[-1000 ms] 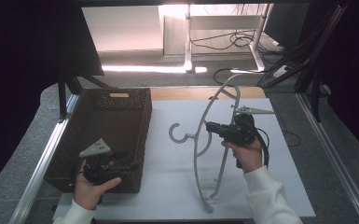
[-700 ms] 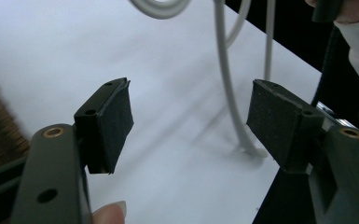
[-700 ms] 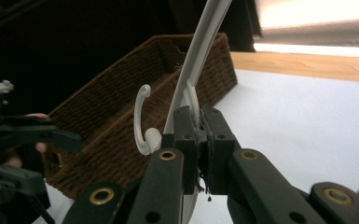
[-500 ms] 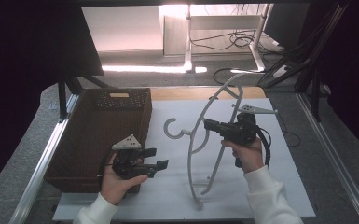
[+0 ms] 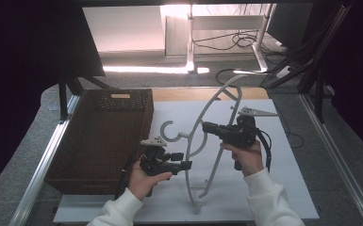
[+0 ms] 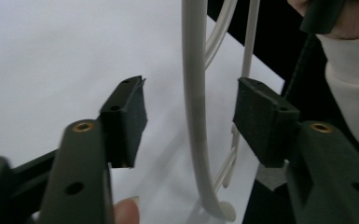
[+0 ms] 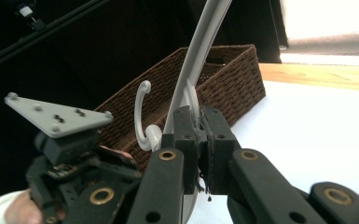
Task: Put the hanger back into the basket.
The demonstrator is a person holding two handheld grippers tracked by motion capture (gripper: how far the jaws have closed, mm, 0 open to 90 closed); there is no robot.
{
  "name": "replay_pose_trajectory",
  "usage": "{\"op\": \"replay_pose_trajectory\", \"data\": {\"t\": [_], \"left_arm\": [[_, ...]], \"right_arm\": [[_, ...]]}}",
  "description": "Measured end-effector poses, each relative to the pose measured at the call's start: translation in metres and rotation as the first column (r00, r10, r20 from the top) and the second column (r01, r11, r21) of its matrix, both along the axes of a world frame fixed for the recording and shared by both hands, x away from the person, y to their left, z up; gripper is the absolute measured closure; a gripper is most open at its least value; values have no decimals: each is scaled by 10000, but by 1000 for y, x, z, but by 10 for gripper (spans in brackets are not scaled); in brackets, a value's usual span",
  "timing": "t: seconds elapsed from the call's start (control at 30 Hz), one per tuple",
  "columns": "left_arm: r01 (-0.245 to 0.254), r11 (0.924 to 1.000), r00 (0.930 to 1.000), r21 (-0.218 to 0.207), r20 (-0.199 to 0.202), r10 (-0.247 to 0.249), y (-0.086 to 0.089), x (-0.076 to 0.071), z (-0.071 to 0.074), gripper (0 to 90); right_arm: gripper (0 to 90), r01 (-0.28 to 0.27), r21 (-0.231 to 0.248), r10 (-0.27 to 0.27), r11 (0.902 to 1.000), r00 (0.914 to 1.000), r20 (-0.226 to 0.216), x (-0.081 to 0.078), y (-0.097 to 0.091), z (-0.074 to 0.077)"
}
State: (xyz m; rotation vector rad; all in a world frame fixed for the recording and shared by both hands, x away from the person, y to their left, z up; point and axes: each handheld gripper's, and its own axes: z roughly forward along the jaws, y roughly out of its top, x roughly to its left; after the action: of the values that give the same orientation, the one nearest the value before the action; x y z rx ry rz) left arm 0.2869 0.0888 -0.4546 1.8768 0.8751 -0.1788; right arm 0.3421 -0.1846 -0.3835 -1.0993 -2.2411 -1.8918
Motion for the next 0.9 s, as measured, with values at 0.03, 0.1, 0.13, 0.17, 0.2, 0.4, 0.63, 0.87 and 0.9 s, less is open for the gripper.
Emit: {"op": "replay_pose_trajectory", "data": {"t": [0.03,0.1,0.13,0.17,0.2,0.4,0.63,0.87,0.9], "left_arm": [[143,9999,9998,-92,-100,-144,-2,1,-2,532],[329,9993,9993,-197,-168,-332,-4,2,-4,570],[379,9989,9991,-267,-172,-383,-5,3,-5,631],[433,9985,9988,-337,-203,-440,-5,3,-4,700],[444,9981,9988,-416,-208,-453,-4,2,-4,759],[416,9961,9987,-774,-256,-437,6,2,1,799],[108,9958,9999,-913,-27,-110,18,0,7,801],[-258,9930,9996,-1154,64,268,30,0,11,803],[-278,9933,9996,-1124,70,287,30,-1,11,804]], "right_arm": [[856,-35,130,35,9999,10000,-46,0,-1,0],[856,-68,213,69,9998,10000,-50,0,-1,0],[856,-93,289,95,9995,9999,-59,0,-1,0],[856,-122,363,125,9993,9999,-78,0,-1,0],[855,-155,420,158,9990,9998,-80,0,-2,0],[852,-290,584,292,9979,9996,-23,-1,-3,2],[828,-305,599,312,9977,9995,-104,2,-5,-1],[802,-218,470,233,9987,9993,-306,5,-6,-7],[803,-253,473,269,9986,9991,-330,5,-6,-8]]}}
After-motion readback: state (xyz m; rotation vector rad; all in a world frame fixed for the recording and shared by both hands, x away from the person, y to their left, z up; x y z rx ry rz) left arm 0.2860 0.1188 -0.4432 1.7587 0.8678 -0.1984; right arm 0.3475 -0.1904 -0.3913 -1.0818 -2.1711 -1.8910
